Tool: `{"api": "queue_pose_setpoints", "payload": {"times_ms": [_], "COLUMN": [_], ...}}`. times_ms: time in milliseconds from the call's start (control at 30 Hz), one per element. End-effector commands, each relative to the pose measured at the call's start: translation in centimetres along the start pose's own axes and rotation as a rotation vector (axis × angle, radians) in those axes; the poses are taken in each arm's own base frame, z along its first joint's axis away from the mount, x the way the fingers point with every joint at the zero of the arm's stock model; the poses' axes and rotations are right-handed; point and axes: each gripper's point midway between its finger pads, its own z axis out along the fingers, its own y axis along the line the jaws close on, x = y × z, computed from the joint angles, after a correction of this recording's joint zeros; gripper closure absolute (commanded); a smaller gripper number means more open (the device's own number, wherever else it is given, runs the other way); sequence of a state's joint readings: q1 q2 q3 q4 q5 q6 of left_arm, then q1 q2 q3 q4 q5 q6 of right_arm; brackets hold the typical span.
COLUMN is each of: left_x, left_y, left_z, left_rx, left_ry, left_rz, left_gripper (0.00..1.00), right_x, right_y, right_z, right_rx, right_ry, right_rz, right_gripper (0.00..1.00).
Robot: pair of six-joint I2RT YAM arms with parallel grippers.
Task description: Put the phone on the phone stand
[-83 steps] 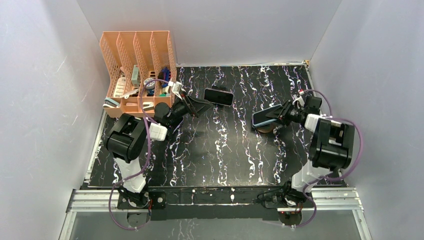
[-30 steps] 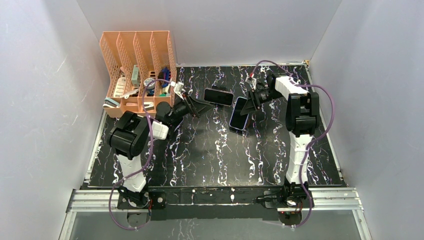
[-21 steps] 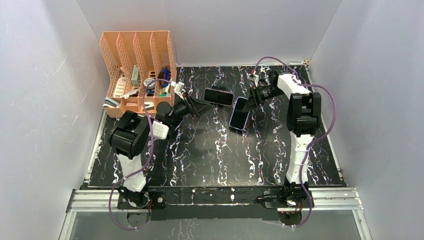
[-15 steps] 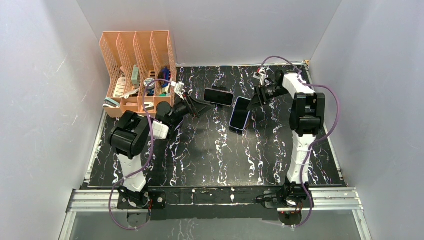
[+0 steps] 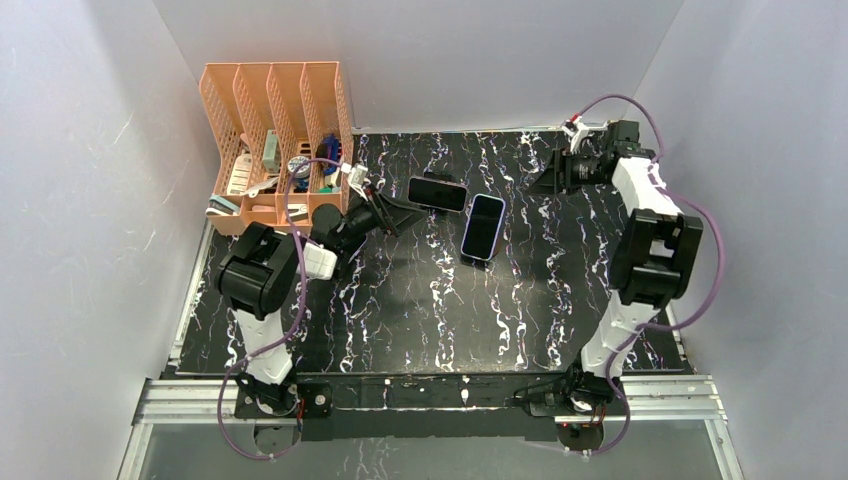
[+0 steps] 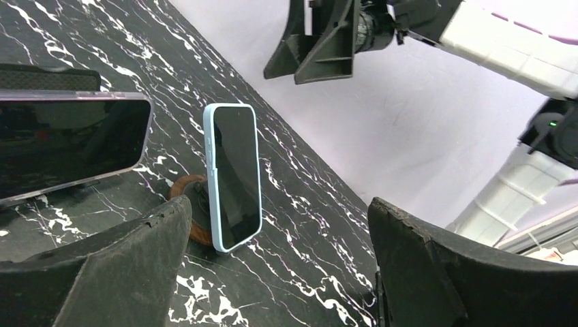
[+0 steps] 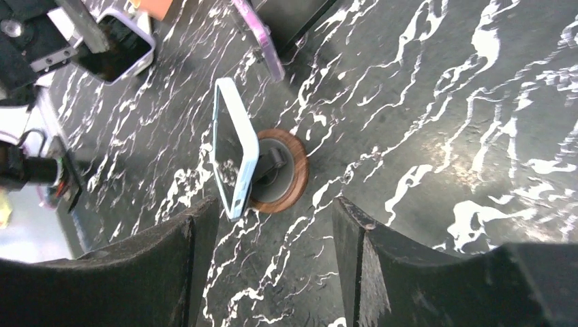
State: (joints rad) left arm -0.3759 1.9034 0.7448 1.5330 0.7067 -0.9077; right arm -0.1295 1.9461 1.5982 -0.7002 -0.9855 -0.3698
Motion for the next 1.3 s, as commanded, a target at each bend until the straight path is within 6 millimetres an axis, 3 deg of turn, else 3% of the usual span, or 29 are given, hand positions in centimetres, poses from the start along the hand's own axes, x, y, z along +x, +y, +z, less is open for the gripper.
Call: {"api": "queue_pose_setpoints", "payload": {"times_ms": [0, 67, 167, 267, 367, 433, 533, 600, 767, 967, 1133, 1267], "left_x": [-5.3, -5.8, -5.9, -6.9, -8.8, -10.4, -12.8, -14.2, -15.1, -13.7, -15.4, -15.5], "left_y": [-6.0, -6.1, -4.7, -4.5, -5.2, -5.4, -5.4, -6.2, -6.4, -3.9, -1.9, -1.4], "left_z": [-0.3, -0.3, 0.0, -0.3, -1.6, -3.0, -6.6, -9.2, -14.6, -19.6, -22.6, -22.9], "left_rx": [0.149, 0.099, -0.092, -0.267, -0.376, -0.472, -0.681, -0.783, -0.948, -1.074, -1.100, -1.088], "left_ry": [-0.174, -0.183, -0.134, -0.095, -0.108, -0.116, -0.132, -0.143, -0.070, -0.032, -0.091, -0.098], "left_rz": [0.255, 0.297, 0.369, 0.494, 0.534, 0.563, 0.601, 0.627, 0.655, 0.662, 0.571, 0.531], "left_gripper": [0.02, 0.02, 0.02, 0.02, 0.02, 0.02, 0.02, 0.02, 0.02, 0.02, 0.02, 0.02], "right_x": [-4.3, -5.5, -6.2, -6.1, -5.3, -4.6, -3.6, -3.3, -2.3, -2.4, -1.6, -1.8], "right_y": [1.2, 3.0, 5.8, 8.3, 8.9, 8.8, 8.1, 7.9, 6.4, 7.9, 7.9, 7.8], "right_z": [-1.9, -2.8, -4.5, -6.0, -7.1, -8.3, -9.7, -10.0, -8.8, -6.5, -5.2, -4.9], "right_rx": [0.144, 0.162, 0.191, 0.253, 0.347, 0.414, 0.515, 0.539, 0.616, 0.538, 0.510, 0.501], "right_ry": [-0.182, -0.303, -0.492, -0.606, -0.666, -0.702, -0.754, -0.771, -0.756, -0.722, -0.685, -0.680], "right_rz": [-0.070, -0.098, -0.094, -0.102, -0.084, -0.066, 0.005, 0.057, 0.182, 0.144, 0.147, 0.143], "right_gripper": [0.31, 0.30, 0.28, 0.27, 0.26, 0.20, 0.03, 0.01, 0.01, 0.01, 0.01, 0.01]}}
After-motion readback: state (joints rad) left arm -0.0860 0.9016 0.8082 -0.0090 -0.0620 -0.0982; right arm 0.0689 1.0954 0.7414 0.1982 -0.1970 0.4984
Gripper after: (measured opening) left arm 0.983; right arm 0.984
